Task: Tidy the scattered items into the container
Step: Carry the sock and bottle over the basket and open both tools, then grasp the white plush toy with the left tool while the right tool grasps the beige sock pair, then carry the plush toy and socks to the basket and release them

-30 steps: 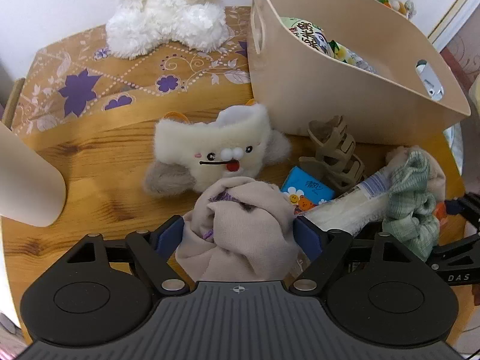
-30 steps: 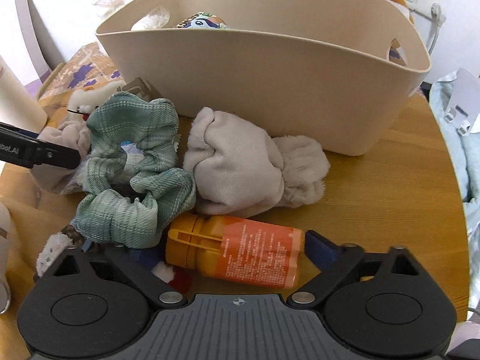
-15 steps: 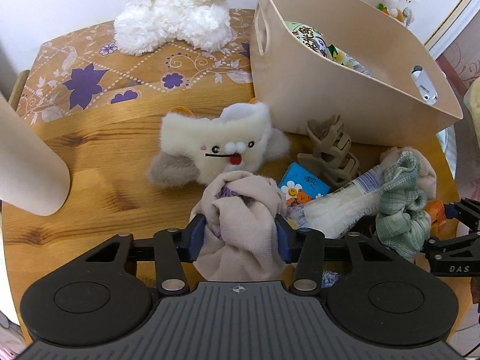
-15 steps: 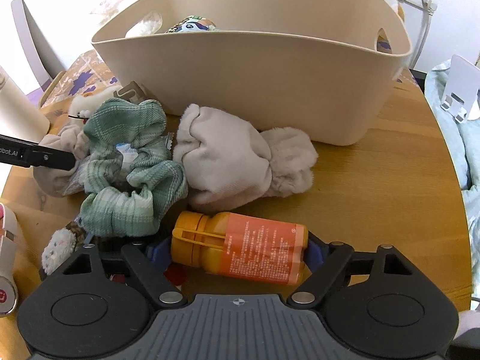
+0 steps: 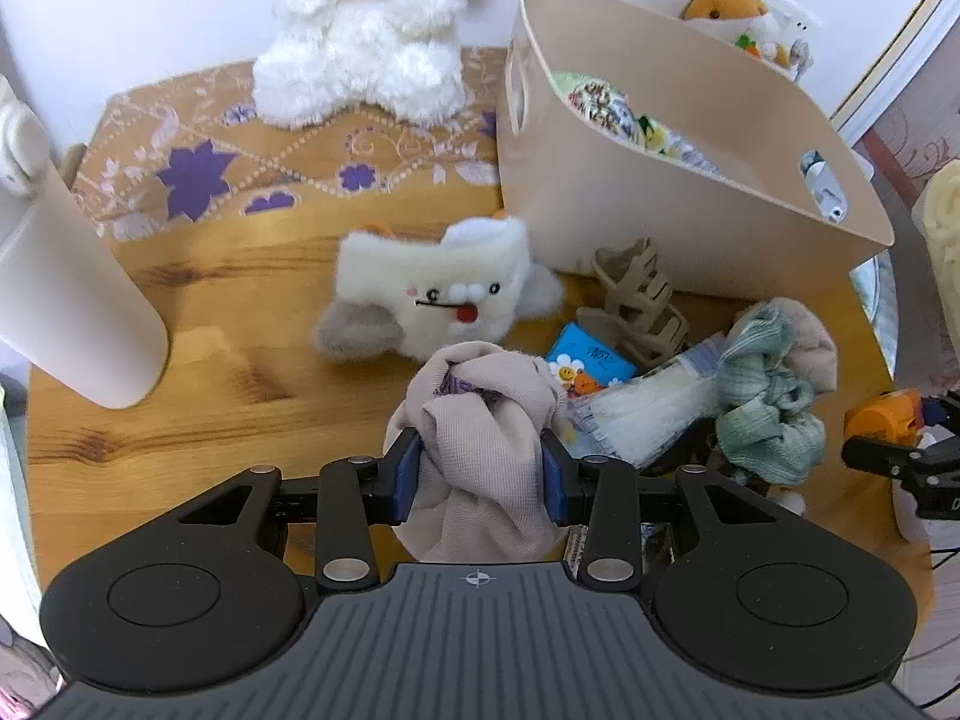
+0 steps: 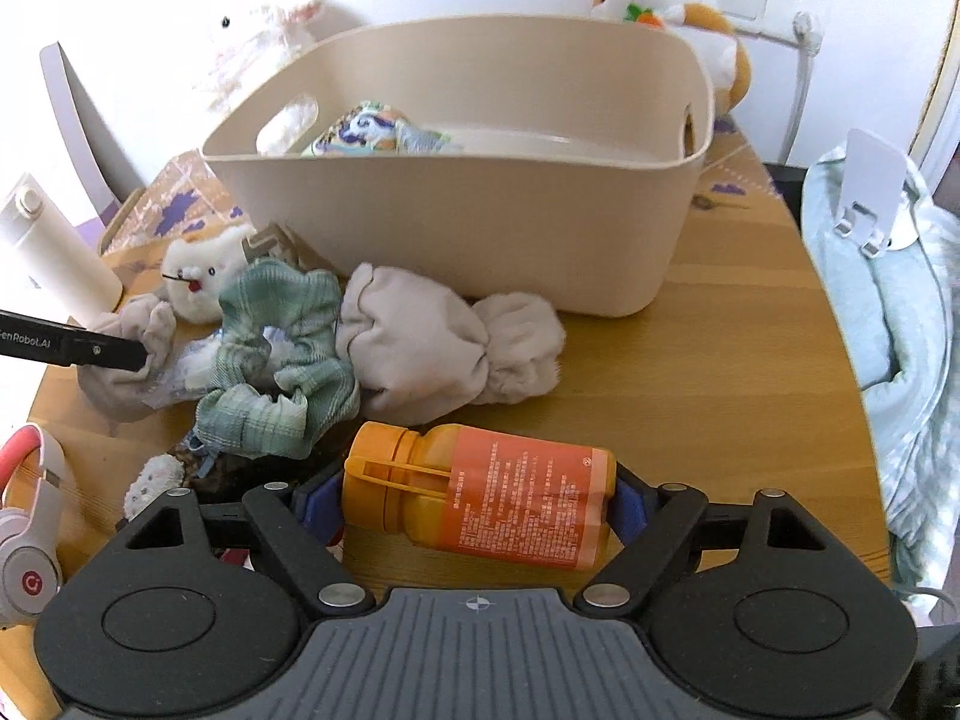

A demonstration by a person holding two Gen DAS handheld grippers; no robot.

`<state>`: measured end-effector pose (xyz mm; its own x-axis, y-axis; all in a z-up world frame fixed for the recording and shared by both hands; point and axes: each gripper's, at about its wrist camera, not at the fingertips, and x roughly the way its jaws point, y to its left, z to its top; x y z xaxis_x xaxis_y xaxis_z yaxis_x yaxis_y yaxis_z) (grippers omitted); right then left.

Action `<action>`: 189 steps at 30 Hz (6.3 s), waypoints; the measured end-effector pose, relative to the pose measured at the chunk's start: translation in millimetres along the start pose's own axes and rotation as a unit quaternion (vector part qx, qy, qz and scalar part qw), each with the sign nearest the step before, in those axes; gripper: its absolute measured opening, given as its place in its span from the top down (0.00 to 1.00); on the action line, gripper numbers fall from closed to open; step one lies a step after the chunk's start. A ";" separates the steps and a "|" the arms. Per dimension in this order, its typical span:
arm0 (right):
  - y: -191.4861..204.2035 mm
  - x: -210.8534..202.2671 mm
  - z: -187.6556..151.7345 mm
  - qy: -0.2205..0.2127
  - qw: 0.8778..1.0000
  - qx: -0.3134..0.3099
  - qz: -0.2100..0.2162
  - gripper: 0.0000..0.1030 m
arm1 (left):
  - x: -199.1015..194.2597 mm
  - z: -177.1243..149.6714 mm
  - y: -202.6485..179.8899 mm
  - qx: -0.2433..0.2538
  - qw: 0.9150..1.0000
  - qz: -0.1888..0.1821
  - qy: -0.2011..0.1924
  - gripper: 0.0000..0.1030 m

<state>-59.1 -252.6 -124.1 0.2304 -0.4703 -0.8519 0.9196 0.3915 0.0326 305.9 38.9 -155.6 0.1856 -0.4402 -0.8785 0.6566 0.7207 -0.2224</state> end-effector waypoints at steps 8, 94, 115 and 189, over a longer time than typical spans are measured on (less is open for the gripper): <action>-11.1 -29.3 16.6 -0.035 0.999 0.007 0.006 0.20 | -33.0 10.8 4.0 -0.014 0.999 -0.008 -0.043 0.60; -2.3 26.7 43.8 -0.022 0.999 -0.032 -0.010 0.00 | 19.3 54.9 5.2 0.058 0.997 0.047 0.000 0.23; 4.2 77.3 63.1 0.008 0.998 -0.031 0.045 0.03 | 94.1 69.9 1.6 0.038 0.998 0.043 0.025 0.24; -25.6 5.4 157.8 -0.115 0.989 -0.090 -0.012 0.66 | 36.0 173.2 -125.5 0.109 0.990 0.017 -0.085 0.83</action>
<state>-31.2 -389.9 -47.0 0.2937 -0.6402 -0.7098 0.8592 0.5022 -0.0975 356.8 -160.1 -86.1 0.3188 -0.5153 -0.7955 0.7870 0.6116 -0.0808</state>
